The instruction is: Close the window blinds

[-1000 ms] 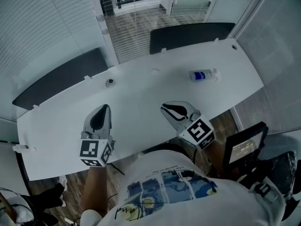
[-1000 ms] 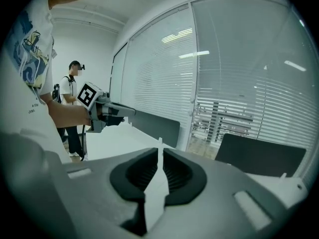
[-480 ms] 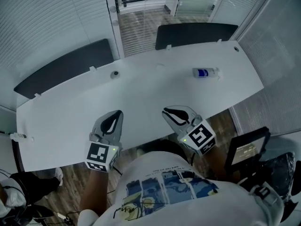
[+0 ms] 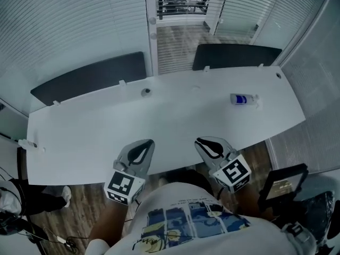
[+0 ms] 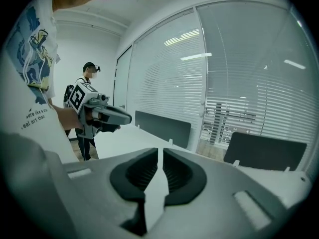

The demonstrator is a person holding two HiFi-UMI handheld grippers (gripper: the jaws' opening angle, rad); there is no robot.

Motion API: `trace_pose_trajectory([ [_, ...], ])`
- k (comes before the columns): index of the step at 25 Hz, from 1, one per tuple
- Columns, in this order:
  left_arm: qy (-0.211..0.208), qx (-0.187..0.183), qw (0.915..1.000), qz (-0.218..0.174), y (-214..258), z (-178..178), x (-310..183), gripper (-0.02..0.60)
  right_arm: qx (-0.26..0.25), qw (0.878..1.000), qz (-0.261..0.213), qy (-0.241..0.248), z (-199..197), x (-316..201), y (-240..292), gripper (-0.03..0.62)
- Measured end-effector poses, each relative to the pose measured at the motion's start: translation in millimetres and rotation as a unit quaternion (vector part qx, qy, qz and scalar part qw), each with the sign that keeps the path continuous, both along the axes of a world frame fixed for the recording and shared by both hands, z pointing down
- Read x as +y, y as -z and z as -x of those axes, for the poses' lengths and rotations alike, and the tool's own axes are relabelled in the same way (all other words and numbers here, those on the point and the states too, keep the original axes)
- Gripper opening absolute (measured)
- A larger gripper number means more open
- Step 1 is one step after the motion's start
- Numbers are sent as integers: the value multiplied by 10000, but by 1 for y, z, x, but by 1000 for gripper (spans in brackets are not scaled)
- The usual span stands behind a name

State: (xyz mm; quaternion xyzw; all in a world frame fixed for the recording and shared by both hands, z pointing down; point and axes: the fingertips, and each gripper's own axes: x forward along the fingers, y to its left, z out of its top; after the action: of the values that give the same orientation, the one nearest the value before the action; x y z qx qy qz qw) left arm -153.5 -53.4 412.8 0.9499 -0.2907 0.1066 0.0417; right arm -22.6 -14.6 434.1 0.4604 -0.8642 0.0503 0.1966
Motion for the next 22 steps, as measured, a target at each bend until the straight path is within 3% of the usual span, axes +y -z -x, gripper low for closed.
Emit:
trace_pose_trajectory([
  [22,-118,80,9999,-42,5,4,31,3,-84,9998,-130,-83,12,32,7,20],
])
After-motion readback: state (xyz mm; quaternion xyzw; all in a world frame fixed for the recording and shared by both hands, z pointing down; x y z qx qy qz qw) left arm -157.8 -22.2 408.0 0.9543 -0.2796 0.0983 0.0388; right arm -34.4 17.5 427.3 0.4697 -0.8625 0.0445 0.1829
